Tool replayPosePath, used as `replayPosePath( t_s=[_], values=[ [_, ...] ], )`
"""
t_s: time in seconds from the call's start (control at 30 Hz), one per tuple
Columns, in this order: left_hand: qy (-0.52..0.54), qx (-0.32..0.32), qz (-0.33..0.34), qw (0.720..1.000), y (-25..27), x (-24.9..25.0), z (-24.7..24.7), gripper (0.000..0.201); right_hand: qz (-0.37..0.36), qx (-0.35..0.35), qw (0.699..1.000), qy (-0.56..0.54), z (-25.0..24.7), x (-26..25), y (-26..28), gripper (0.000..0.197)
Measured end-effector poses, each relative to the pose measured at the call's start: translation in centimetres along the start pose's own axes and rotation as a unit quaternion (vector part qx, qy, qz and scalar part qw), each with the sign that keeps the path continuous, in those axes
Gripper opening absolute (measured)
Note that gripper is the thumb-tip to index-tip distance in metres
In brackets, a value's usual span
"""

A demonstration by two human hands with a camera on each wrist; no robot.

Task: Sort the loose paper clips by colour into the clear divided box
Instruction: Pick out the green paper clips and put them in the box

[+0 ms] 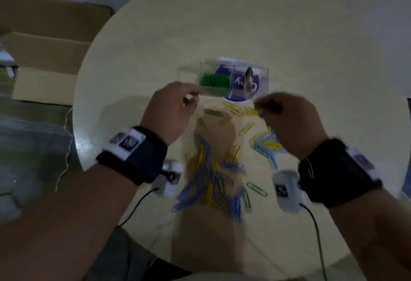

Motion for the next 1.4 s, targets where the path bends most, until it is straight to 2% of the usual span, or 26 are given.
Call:
replayPosePath(
  t_s=[0.07, 0.13, 0.23, 0.3, 0.43, 0.57, 0.67, 0.83, 0.93, 1.03, 1.17, 1.23, 1.3, 1.37, 1.4],
  values=[
    [-0.027, -0.073, 0.068, 0.995, 4.3, 0.9, 2.2, 0.021, -0.017, -0.018, 0.999, 0.021, 1.2, 3.1, 4.7, 0.015],
    [-0.071, -0.153, 0.123, 0.978, 8.9, 1.1, 5.0, 0.023, -0.029, -0.051, 0.997, 0.055, 3.3, 6.5, 8.8, 0.018],
    [-0.134, -0.218, 0.139, 0.957, 13.4, 1.2, 7.4, 0.028, -0.062, -0.105, 0.981, 0.149, 6.8, 10.2, 12.4, 0.026],
    [-0.146, -0.212, 0.138, 0.957, 14.5, 1.3, 7.2, 0.029, -0.053, -0.102, 0.981, 0.156, 7.2, 11.0, 13.0, 0.025],
    [-0.151, -0.153, 0.126, 0.969, 13.7, 0.8, 5.1, 0.017, -0.055, -0.075, 0.983, 0.156, 6.6, 11.0, 12.5, 0.021],
    [-0.147, -0.091, 0.126, 0.977, 7.9, 0.9, 4.0, 0.020, -0.021, -0.056, 0.989, 0.138, 5.4, 11.0, 10.0, 0.017],
    [-0.168, -0.104, 0.123, 0.973, 2.1, 0.5, 5.7, 0.029, 0.007, -0.030, 0.994, 0.101, 3.9, 10.5, 8.3, 0.018],
    [-0.229, -0.173, 0.082, 0.954, -1.2, -0.8, 8.3, 0.024, -0.040, -0.100, 0.983, 0.148, 5.8, 9.3, 9.5, 0.020],
    [-0.244, -0.172, 0.059, 0.953, -0.9, -1.3, 8.1, 0.015, -0.058, -0.098, 0.978, 0.176, 6.7, 9.2, 10.3, 0.010],
    [-0.233, -0.179, 0.041, 0.955, -0.6, -1.6, 7.5, 0.012, -0.037, -0.085, 0.979, 0.179, 6.8, 9.7, 10.9, 0.012],
    [-0.134, -0.132, 0.090, 0.978, 2.1, 2.1, 5.6, 0.006, -0.018, -0.098, 0.979, 0.177, 7.1, 10.4, 12.4, 0.026],
    [-0.041, -0.193, 0.116, 0.974, 6.0, 4.6, 6.7, 0.004, -0.017, -0.100, 0.980, 0.170, 7.3, 10.5, 12.7, 0.021],
    [0.001, -0.276, 0.139, 0.951, 10.0, 5.9, 9.0, 0.004, -0.006, -0.106, 0.980, 0.166, 7.4, 10.6, 12.6, 0.015],
    [0.003, -0.304, 0.149, 0.941, 12.0, 5.4, 10.4, 0.004, 0.002, -0.110, 0.980, 0.165, 7.5, 10.5, 12.5, 0.013],
    [0.000, -0.296, 0.147, 0.944, 12.0, 4.9, 10.6, 0.003, 0.003, -0.110, 0.981, 0.162, 7.5, 10.3, 12.6, 0.012]
  ],
)
Point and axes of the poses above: each hand's wrist, its own y-axis away from the middle knuckle, its own z-axis out of the palm, x = y × z, the point moved 8 cm from there along -y, towards the middle knuckle, and after that the axes turned 11 degrees about z, right-handed, at the moved point
